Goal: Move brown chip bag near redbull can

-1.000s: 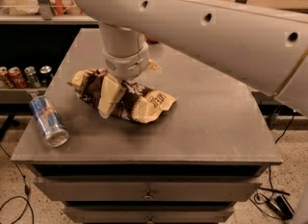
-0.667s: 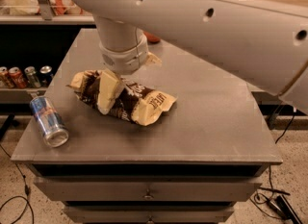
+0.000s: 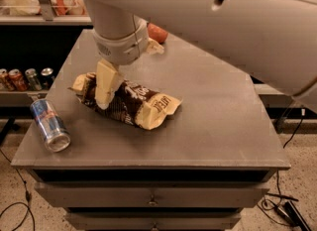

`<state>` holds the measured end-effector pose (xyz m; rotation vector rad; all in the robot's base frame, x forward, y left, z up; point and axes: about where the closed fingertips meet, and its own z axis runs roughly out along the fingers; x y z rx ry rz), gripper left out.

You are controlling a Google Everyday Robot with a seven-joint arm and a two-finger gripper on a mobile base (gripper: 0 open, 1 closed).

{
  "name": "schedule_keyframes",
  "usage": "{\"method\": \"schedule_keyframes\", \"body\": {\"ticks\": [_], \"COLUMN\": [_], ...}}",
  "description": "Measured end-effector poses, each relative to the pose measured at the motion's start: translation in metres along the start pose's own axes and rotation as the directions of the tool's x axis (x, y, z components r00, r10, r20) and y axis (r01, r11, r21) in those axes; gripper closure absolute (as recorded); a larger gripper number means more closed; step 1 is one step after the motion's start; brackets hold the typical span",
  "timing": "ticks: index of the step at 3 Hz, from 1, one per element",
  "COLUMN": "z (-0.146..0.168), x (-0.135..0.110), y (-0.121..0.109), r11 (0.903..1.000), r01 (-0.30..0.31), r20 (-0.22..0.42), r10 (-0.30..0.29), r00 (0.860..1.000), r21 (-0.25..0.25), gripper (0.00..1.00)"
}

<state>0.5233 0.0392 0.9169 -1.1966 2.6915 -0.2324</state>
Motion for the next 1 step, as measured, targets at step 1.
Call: {"method": "schedule_keyframes", "body": {"ticks": [1], "z": [-0.0075], "x": [-0.0037], "y": [0.0001], "r11": [0.9993], "r01": [0.03], "r20": [0.024], "r10": [-0.03], "r00": [0.999], "r21": [-0.022], "gripper": [0.0]}}
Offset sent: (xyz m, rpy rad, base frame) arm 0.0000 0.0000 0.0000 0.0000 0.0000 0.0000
